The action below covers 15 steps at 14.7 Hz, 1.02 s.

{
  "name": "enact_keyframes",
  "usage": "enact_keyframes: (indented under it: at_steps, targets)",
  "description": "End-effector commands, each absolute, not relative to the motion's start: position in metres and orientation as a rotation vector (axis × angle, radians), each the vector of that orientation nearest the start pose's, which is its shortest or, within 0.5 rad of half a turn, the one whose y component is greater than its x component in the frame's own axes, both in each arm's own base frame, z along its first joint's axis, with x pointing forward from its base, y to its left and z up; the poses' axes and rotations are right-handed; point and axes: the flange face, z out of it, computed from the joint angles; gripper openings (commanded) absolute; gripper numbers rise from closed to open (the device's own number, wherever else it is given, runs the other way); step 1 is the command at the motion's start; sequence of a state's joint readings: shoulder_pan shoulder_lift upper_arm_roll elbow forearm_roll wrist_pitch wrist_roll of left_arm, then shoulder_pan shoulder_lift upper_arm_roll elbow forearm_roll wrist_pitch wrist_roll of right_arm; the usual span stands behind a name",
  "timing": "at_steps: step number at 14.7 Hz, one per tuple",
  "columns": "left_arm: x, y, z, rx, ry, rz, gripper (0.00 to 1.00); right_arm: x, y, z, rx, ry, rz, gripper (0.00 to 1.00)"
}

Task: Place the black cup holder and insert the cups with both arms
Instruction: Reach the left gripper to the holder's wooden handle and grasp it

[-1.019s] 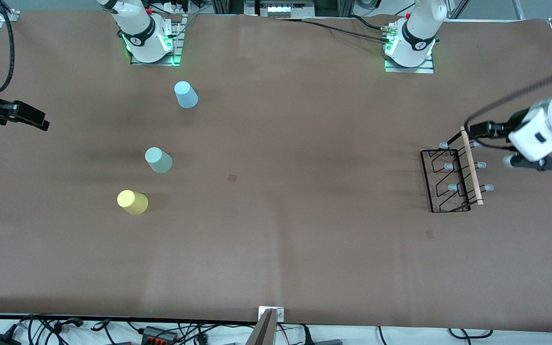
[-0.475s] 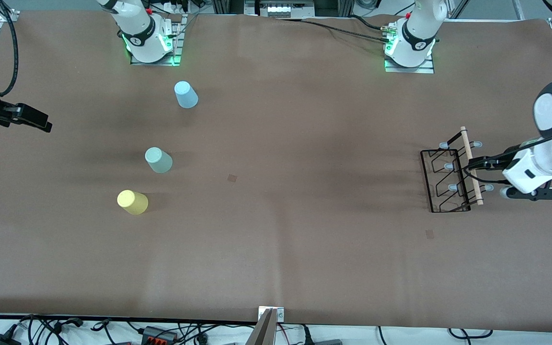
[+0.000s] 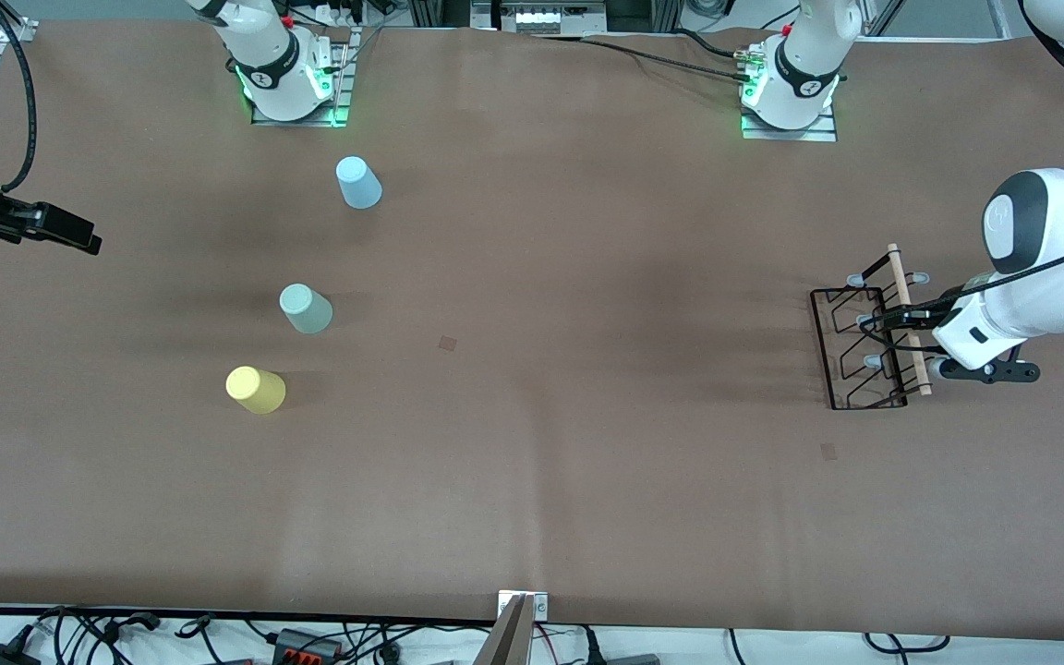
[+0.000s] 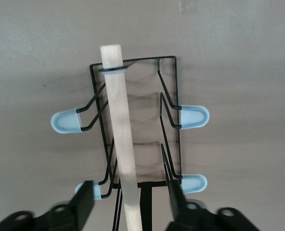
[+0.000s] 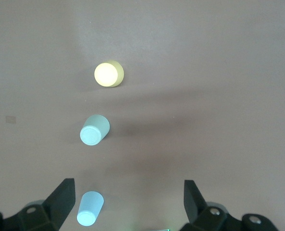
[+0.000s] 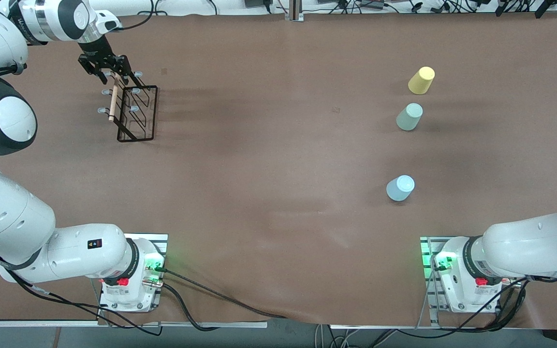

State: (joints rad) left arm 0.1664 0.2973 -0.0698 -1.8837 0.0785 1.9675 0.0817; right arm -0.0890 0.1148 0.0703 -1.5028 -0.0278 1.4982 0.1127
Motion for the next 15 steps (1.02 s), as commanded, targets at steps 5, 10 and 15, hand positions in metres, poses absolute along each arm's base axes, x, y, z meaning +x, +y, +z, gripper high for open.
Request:
enact_keyframes:
  at_steps: [5, 10, 15]
  targets:
    - [0.586, 0.078, 0.329, -3.086, 0.042, 0.346, 0.41, 0.577, -0.012, 0.587, -3.151, 0.184, 0.192, 1.0]
    - [0.586, 0.072, 0.325, -3.085, 0.055, 0.369, 0.12, 0.587, -0.019, 0.562, -3.135, 0.202, 0.264, 1.0]
    - [0.59, 0.07, 0.33, -3.087, 0.061, 0.349, 0.01, 0.586, -0.009, 0.55, -3.132, 0.168, 0.348, 1.0]
